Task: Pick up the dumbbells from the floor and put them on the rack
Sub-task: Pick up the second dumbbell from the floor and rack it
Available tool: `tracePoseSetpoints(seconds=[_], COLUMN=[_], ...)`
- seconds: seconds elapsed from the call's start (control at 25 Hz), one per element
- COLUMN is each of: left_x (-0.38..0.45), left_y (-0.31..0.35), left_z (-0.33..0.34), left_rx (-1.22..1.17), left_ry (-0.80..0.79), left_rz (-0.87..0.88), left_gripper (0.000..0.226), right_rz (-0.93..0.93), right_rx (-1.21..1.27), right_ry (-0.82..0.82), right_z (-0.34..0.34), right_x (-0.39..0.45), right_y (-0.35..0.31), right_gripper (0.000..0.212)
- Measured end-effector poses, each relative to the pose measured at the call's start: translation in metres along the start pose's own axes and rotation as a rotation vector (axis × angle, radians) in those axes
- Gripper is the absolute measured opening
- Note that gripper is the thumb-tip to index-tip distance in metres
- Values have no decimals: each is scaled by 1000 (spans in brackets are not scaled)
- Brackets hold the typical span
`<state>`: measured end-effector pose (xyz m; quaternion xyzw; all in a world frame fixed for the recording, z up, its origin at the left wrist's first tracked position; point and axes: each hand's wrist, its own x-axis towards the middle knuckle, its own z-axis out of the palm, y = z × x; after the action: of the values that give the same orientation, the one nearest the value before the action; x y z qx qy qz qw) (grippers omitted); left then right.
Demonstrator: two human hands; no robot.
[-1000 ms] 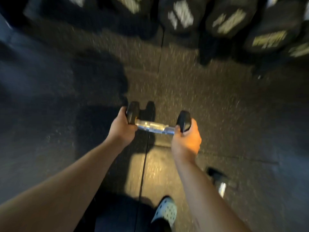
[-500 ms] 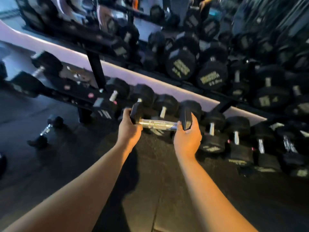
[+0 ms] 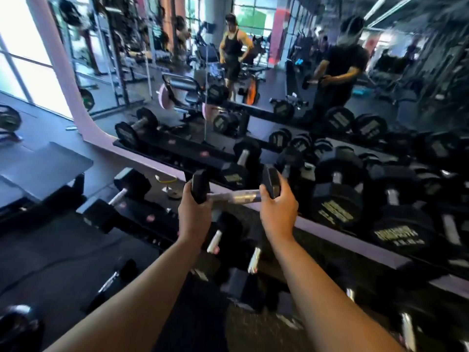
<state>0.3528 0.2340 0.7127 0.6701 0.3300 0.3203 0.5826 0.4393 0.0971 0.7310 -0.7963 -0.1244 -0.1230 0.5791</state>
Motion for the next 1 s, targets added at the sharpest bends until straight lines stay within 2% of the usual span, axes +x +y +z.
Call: tracePoseSetpoints(seconds=[0.2, 0.48, 0.6, 0.72, 1.0], left_x=[124, 308, 400, 482, 609], left_y=[3, -12, -30, -45, -79], left_z=[21, 12, 2, -4, 14], left_rx=[-123, -248, -246, -232, -222], left_ry=[214, 417, 449, 513, 567], left_rz=[-40, -63, -72, -142, -209], left_gripper=[54, 54, 63, 63, 70], right_rz=[-92, -240, -217, -208, -243], right_rx=[25, 65, 79, 70, 25], right_ry=[-195, -344, -375, -443, -544], right_z=[115, 299, 394, 476, 597], right_x=[123, 240, 287, 331, 418], right_y=[-2, -16, -11, -11, 8], right_gripper=[50, 39, 39, 42, 45])
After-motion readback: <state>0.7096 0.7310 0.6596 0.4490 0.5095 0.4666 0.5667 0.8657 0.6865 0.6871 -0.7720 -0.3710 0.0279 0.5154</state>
